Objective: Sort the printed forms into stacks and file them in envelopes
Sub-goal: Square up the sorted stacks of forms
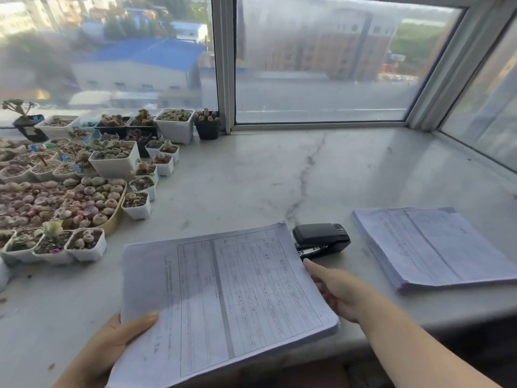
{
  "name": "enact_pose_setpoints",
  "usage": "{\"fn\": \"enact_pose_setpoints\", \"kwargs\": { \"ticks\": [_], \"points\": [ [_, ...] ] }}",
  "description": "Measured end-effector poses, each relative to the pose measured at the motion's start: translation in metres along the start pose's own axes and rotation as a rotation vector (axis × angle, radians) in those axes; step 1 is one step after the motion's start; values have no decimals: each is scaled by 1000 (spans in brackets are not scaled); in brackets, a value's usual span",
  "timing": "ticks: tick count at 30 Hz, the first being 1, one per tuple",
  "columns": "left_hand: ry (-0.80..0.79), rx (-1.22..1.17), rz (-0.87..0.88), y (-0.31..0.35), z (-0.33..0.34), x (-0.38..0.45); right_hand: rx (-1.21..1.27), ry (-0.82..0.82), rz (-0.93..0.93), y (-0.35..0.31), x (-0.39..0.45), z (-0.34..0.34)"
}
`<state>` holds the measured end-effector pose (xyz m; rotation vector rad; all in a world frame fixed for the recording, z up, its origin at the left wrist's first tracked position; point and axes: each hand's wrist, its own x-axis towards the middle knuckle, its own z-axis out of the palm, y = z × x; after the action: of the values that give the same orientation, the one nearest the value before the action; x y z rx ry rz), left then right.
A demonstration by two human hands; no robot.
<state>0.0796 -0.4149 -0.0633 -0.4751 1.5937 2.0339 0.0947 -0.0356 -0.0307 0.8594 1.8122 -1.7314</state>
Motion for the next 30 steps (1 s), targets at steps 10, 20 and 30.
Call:
{"fn": "enact_pose_setpoints", "kwargs": {
  "ticks": [10, 20, 30],
  "points": [
    [-126, -48, -41, 2, 15, -9, 51, 192, 41, -23, 26, 21],
    [-113, -39, -94, 3, 23, -11, 37, 326, -32, -22, 37, 23],
    [-113, -29, -91, 5, 26, -17, 88, 357, -29, -23, 42, 21]
  ]
}}
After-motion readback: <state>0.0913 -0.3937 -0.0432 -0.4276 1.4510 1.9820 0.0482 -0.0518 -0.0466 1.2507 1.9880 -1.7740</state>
